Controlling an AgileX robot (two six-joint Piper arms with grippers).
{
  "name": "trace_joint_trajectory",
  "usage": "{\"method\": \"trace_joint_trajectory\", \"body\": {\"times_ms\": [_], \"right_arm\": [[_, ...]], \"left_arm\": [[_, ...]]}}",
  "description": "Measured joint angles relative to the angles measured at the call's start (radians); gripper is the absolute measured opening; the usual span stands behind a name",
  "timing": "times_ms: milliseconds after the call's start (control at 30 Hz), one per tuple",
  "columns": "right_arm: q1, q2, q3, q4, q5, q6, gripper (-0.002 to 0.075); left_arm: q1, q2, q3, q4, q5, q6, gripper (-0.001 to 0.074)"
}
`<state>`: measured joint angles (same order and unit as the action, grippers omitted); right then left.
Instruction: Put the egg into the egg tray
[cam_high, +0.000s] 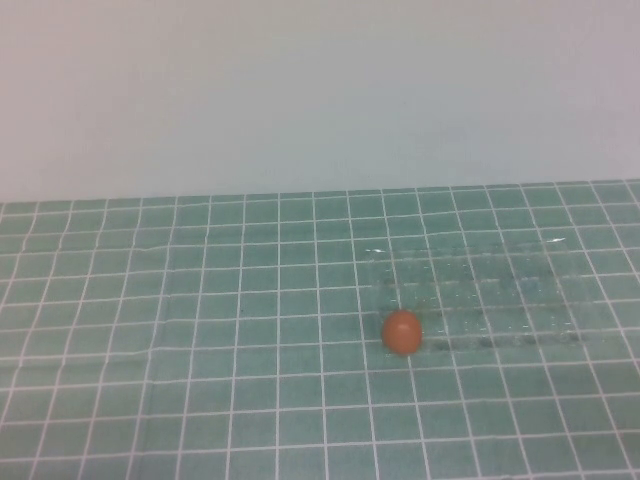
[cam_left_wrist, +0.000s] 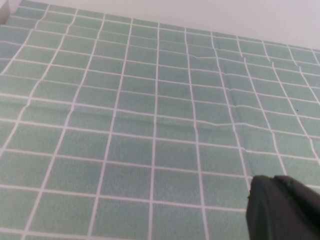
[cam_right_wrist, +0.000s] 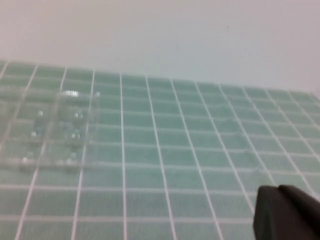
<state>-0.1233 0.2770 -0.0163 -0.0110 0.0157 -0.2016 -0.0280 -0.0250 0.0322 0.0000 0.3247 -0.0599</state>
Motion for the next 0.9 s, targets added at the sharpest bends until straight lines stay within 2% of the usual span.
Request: {"method": "trace_joint_trajectory", "body": {"times_ms": [400, 600, 900], "right_arm": [[-0.003, -0.278, 0.043, 0.011, 0.245, 0.0, -0.0001], [-0.003, -0.284, 0.043, 0.046, 0.339, 0.006, -0.0001], [-0.003, -0.284, 0.043, 0.049, 0.353, 0.031, -0.0001]], "left_arm": [[0.0, 0.0, 0.0, 0.0, 0.0, 0.0, -0.0001], [0.0, 0.0, 0.0, 0.0, 0.0, 0.0, -0.0001], [0.0, 0.0, 0.0, 0.0, 0.0, 0.0, -0.0001]]}}
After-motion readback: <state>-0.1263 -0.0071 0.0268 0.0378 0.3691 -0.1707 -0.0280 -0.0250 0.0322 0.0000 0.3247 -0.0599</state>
